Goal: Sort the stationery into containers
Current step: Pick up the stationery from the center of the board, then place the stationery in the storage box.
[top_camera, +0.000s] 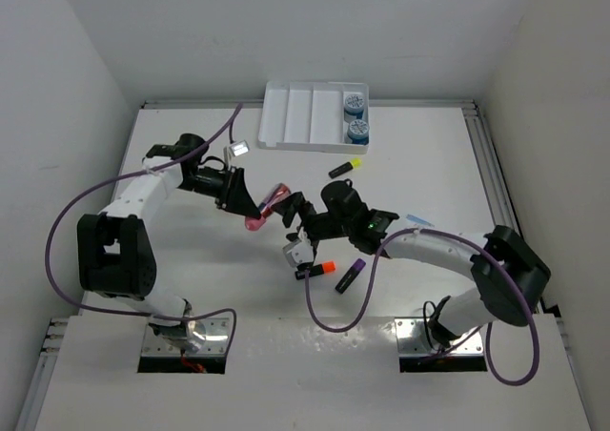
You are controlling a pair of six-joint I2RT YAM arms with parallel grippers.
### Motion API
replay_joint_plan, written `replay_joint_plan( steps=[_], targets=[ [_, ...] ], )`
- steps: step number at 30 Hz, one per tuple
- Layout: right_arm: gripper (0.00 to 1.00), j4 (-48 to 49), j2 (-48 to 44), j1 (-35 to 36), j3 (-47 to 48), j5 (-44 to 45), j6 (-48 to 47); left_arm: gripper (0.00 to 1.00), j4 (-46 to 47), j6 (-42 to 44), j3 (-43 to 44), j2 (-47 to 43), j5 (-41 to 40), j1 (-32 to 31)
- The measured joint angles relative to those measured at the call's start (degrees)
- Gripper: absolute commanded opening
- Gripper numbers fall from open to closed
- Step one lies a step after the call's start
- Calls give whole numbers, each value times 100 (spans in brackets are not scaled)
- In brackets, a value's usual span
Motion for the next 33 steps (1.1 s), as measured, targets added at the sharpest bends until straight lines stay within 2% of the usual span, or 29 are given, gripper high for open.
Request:
replay_joint_plan(
  steps=[7,9,10,11,13,14,17,18,19,20,22,24,27,31,33],
  targets=[
    [88,1132,658,254,118,337,-278,0,63,-26,-83,-133,-24,-221],
    [83,1307,780,267,118,437,-284,0,44,-31,-98,-146,24,-273],
    [76,1414,828,275,120,498,-275,0,44,-28,-98,-146,48,-293],
    [62,1493,857,278,125,533,-271,0,46,-28,-98,-146,66,-299],
    [50,1587,898,275,168,614,-240,0,44,-28,-101,-146,83,-302],
    [41,1626,905,275,195,658,-210,0,42,-26,-101,-146,92,-302],
    [27,1672,905,271,214,717,-101,0,48,-20,-101,-146,122,-286],
    [13,1674,905,258,214,741,-68,4,46,-20,-101,-146,133,-262],
    [6,1681,901,258,214,752,-44,19,48,-22,-101,-146,138,-247],
    [2,1683,894,251,214,756,0,44,59,-26,-101,-146,157,-219],
    [0,1692,868,249,214,802,221,57,94,-72,-101,-144,232,-140],
    [0,1574,857,243,317,922,643,63,98,-160,-20,-118,173,-26],
    [0,984,986,48,942,1259,1652,65,330,-501,369,-59,-66,437],
    [0,162,1840,-715,2811,1694,3504,85,1478,-1248,706,-247,-695,1266],
    [0,-240,2417,-1217,3989,1930,4518,86,1958,-1589,678,-435,-1069,1567]
  ],
)
